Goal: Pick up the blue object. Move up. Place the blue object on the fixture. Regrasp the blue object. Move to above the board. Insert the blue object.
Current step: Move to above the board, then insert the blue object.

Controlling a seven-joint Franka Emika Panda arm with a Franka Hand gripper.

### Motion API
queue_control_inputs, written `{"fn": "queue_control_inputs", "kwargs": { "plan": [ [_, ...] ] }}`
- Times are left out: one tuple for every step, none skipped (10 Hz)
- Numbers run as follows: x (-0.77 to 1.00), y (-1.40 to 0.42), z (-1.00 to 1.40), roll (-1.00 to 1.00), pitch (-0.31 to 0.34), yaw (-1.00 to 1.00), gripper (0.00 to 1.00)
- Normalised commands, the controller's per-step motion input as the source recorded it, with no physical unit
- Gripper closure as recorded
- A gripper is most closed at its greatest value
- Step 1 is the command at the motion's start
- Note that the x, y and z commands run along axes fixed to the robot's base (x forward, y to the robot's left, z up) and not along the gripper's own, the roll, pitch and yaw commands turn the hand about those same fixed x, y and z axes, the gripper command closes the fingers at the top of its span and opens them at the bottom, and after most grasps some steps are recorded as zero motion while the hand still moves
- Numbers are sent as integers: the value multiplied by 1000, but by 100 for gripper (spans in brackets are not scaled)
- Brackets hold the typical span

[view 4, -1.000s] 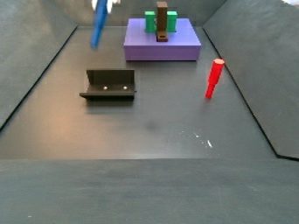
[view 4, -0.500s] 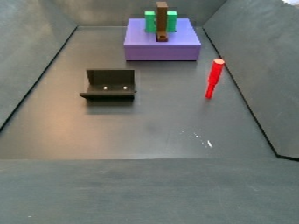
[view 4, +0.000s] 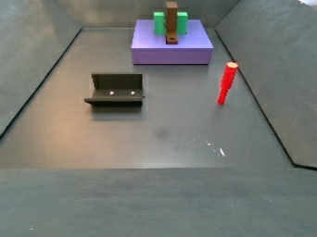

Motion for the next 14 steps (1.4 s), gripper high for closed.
{"fn": "queue_control_inputs", "kwargs": {
  "plan": [
    [-318, -415, 89, -1000, 327, 112, 100],
    [-133, -182, 40, -1000, 299, 121, 100],
    [-104, -128, 36, -1000, 284, 133, 100],
    [-51, -38, 25, -931, 201, 130, 100],
    [-46, -17, 12, -773, 147, 107, 100],
    [-44, 7, 0, -477, 46, 55, 100],
    [-53, 14, 5, -299, 0, 28, 100],
    [-26, 0, -69, -53, 0, 46, 100],
    [-77, 0, -140, -109, -59, 89, 100],
    [-237, -469, -234, -77, -140, 214, 100],
    [-260, -903, -374, 0, -194, 97, 100],
    [-109, -900, -514, 0, -229, 111, 100],
    [-200, -866, -543, -40, -269, 20, 100],
    [-146, -491, -586, -93, -260, -37, 100]
  ]
}}
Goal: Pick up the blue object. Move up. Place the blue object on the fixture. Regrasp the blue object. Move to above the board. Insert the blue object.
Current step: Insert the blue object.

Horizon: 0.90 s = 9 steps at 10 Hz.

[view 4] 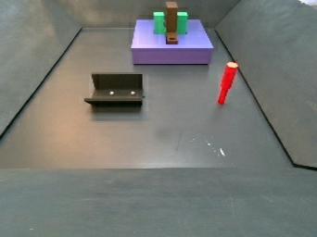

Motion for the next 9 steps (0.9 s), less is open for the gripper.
{"fn": "queue_control_inputs", "kwargs": {
  "plan": [
    [-17, -440, -714, -57, -239, -46, 100],
    [0, -371, -820, 0, -234, 0, 100],
    [86, -217, -900, 81, -179, -37, 100],
    [0, -169, -817, 156, -164, 0, 100],
    [69, -246, -623, 231, -69, 0, 100],
    [137, -251, -569, 234, 0, 0, 100],
    [137, -160, -491, 170, 10, -3, 100],
    [163, -131, -426, 153, 27, -26, 100],
    [143, -71, -337, 120, 36, -17, 100]
  ]
}}
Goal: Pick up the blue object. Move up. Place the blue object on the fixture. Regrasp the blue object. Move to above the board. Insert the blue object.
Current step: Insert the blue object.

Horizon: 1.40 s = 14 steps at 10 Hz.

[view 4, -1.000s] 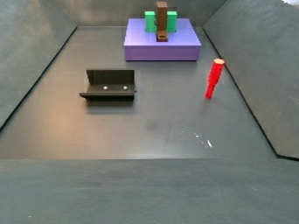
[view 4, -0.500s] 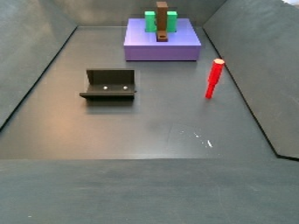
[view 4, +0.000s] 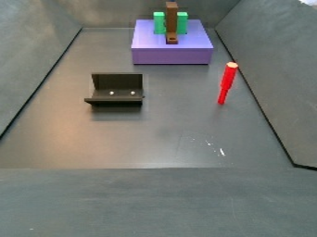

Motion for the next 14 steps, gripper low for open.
{"fn": "queue_control_inputs", "kwargs": {
  "plan": [
    [137, -89, -186, 69, 31, -3, 100],
    [143, -91, -137, 59, 26, 0, 100],
    [149, -49, -143, 47, 19, -3, 100],
    [131, -14, -149, 23, 16, 0, 100],
    [77, 0, -180, 6, 4, 0, 100],
    [54, 0, -140, 1, 0, 0, 100],
    [31, 0, -109, 7, 0, 0, 100],
    [0, 0, -106, 0, 0, 0, 100],
    [71, -60, -100, -30, 0, -11, 100],
    [97, -26, -134, -4, 0, -3, 100],
    [69, -14, -54, 0, 0, 0, 100],
    [46, 0, -71, 0, 0, 0, 100],
    [34, -37, -77, 0, 0, 0, 100],
    [134, -109, -126, 0, 0, 0, 100]
  ]
}}
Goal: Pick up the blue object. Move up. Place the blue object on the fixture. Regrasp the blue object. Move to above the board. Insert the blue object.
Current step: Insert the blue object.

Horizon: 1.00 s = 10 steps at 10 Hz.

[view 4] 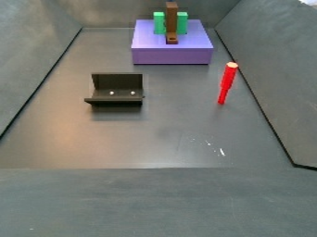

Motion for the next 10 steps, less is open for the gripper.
{"fn": "queue_control_inputs", "kwargs": {
  "plan": [
    [134, -80, -151, 0, 0, 0, 100],
    [109, -46, -134, 0, 0, 0, 100],
    [111, -3, -129, 0, 0, 0, 100],
    [0, 0, -94, 6, 9, 0, 100],
    [-6, 57, -60, 63, 0, 0, 100],
    [0, 0, -60, 57, 0, 0, 100],
    [0, 0, -69, 54, 0, 0, 100],
    [0, 26, -103, 34, 0, 0, 100],
    [0, 37, -149, 3, 0, 0, 100],
    [-97, 146, -217, -23, 0, 0, 100]
  ]
}}
